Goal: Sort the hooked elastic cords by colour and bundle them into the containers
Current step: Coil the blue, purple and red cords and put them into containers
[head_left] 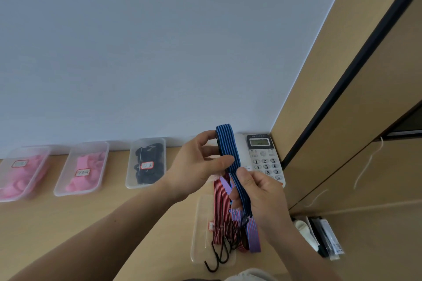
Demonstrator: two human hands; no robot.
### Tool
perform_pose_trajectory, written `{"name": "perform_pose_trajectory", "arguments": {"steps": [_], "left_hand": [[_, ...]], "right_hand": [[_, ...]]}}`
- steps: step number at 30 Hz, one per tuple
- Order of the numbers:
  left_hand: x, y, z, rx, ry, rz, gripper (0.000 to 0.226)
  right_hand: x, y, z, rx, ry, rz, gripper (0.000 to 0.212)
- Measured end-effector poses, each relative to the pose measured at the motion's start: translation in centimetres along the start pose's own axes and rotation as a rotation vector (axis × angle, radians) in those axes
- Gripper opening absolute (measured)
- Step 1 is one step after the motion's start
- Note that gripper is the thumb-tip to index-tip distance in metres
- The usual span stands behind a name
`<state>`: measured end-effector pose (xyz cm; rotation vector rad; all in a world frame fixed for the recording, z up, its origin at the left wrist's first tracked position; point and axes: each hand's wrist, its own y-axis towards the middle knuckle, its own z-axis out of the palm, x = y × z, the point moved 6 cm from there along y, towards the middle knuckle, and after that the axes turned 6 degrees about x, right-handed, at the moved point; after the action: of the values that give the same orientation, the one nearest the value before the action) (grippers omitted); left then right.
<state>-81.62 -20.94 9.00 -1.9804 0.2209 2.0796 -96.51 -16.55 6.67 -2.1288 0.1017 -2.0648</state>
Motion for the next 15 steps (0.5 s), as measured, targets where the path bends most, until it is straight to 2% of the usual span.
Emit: {"name": "perform_pose_trajectory", "arguments": {"steps": [5,11,15], "left_hand": [[-0.4,-0.3,-0.1,0.012,0.328,0.171,0.054],[-0.3,-0.8,0.2,-0.026,0.82,0.431,0.047],[-0.6,-1.3,0.5,-0.07,0.994,0.694,0.045]], "right_hand": [[-0.1,0.2,0.5,0.048,-0.013,0.017,0.031],[0.3,0.2,0.7,0.064,0.132,0.053,0.052],[-0.1,0.5,1.0,0.094,0.175,0.069,0.073]]}}
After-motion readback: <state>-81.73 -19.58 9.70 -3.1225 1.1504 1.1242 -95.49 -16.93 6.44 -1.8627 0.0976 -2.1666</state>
